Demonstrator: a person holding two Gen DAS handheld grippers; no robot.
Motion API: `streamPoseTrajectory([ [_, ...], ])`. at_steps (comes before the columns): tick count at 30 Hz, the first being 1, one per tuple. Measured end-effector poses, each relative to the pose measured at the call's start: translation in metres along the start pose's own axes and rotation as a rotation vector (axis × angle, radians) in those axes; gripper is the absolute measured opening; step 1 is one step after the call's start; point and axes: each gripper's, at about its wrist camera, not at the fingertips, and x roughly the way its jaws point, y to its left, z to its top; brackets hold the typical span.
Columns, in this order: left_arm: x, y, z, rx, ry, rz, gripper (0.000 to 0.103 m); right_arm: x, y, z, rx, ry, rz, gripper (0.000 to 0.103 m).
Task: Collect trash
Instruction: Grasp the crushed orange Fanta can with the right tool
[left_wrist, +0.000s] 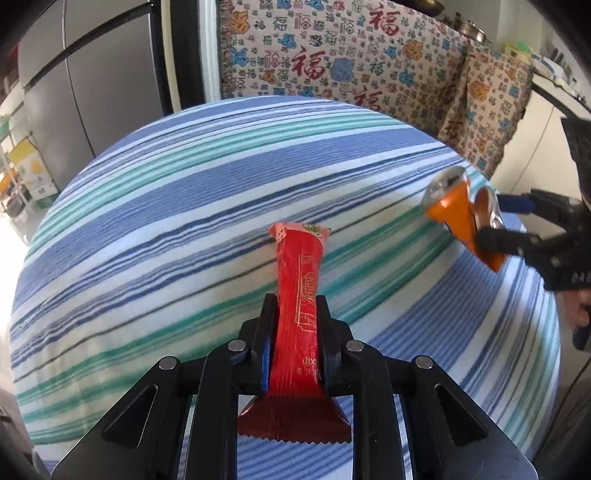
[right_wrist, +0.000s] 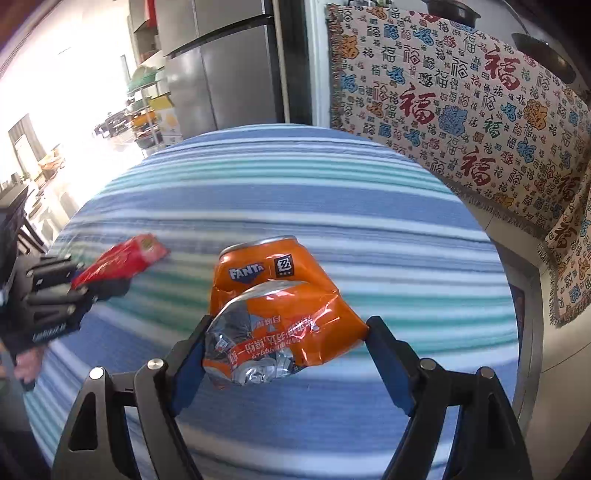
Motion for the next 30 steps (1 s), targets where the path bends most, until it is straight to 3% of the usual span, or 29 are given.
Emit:
streamPoseTrajectory([
  [4, -0.014, -0.011, -0.018, 0.043, 0.011, -0.01, 0.023, -0.021, 0.013, -0.04, -0.022, 0.005, -0.049, 0.083],
  [7, -0.019, -0.016, -0.023, 0.059, 0.018, -0.02, 0.038, -0.031, 0.005, -0.051, 0.031, -0.007, -0.071, 0.084],
  [12, -0.02, -0.017, -0.02, 0.052, 0.031, -0.024, 0.054, -0.046, 0.0, -0.054, 0.129, -0.033, -0.063, 0.085],
  [13, -0.02, -0.018, -0.019, 0.054, 0.033, -0.024, 0.057, -0.049, 0.002, -0.055, 0.174, -0.023, -0.095, 0.085],
  [17, -0.021, -0.016, -0.012, 0.058, 0.031, -0.029, 0.058, -0.048, 0.011, -0.061, 0.297, -0.015, -0.074, 0.085],
  [22, -0.021, -0.017, -0.005, 0.072, 0.024, -0.019, 0.058, -0.039, 0.03, -0.057, 0.296, -0.049, -0.109, 0.085],
  [23, -0.02, -0.018, -0.004, 0.077, 0.023, -0.015, 0.058, -0.038, 0.029, -0.057, 0.296, -0.051, -0.125, 0.083],
  [24, -0.021, -0.019, -0.004, 0.083, 0.022, -0.009, 0.058, -0.037, 0.027, -0.057, 0.293, -0.054, -0.148, 0.061],
  [26, -0.022, -0.018, -0.004, 0.095, 0.017, 0.002, 0.057, -0.041, 0.017, -0.061, 0.312, -0.057, -0.161, 0.038],
  [30, -0.023, -0.014, -0.002, 0.098, 0.014, 0.006, 0.057, -0.048, 0.0, -0.07, 0.323, -0.042, -0.184, 0.031],
])
